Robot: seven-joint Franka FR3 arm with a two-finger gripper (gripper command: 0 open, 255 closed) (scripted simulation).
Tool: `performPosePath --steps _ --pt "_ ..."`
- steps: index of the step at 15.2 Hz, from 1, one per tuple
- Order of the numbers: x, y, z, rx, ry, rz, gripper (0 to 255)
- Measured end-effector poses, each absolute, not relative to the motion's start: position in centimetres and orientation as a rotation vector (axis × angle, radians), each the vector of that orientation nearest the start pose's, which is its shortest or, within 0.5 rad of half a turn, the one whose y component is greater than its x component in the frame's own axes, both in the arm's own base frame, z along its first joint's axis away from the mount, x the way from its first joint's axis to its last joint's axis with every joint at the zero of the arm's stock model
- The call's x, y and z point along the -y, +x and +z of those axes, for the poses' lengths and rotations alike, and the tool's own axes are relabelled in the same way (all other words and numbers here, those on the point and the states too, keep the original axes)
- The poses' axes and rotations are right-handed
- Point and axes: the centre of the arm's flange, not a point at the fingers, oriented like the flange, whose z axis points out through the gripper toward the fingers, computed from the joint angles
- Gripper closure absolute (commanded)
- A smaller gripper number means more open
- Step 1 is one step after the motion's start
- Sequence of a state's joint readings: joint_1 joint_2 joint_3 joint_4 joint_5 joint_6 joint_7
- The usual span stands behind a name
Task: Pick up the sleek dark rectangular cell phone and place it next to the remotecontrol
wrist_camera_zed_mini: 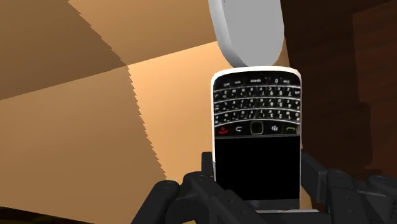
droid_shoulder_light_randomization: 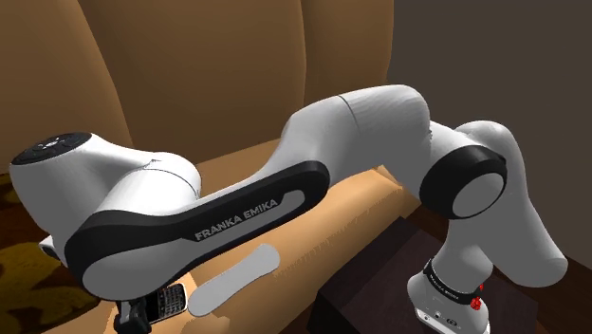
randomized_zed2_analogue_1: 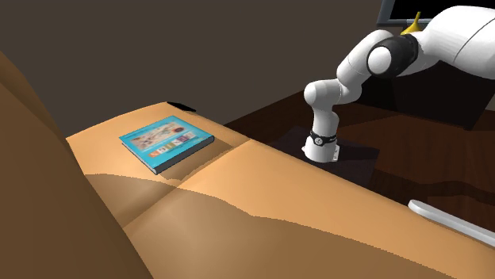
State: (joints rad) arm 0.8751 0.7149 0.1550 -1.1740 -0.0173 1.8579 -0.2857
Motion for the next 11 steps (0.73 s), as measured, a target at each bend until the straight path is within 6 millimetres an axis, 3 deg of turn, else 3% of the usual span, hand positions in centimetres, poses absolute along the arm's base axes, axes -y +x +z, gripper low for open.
performPosePath --steps 3,4,9,11 --pt "-62.0 41.2 36.3 1.838 -2.458 0.084 255" --pt "-62.0 41.2 36.3 1.838 -2.459 0.083 0" --pt "-62.1 40.9 35.4 1.841 -2.459 0.107 0" --pt "-62.0 41.1 36.0 1.842 -2.458 0.111 0"
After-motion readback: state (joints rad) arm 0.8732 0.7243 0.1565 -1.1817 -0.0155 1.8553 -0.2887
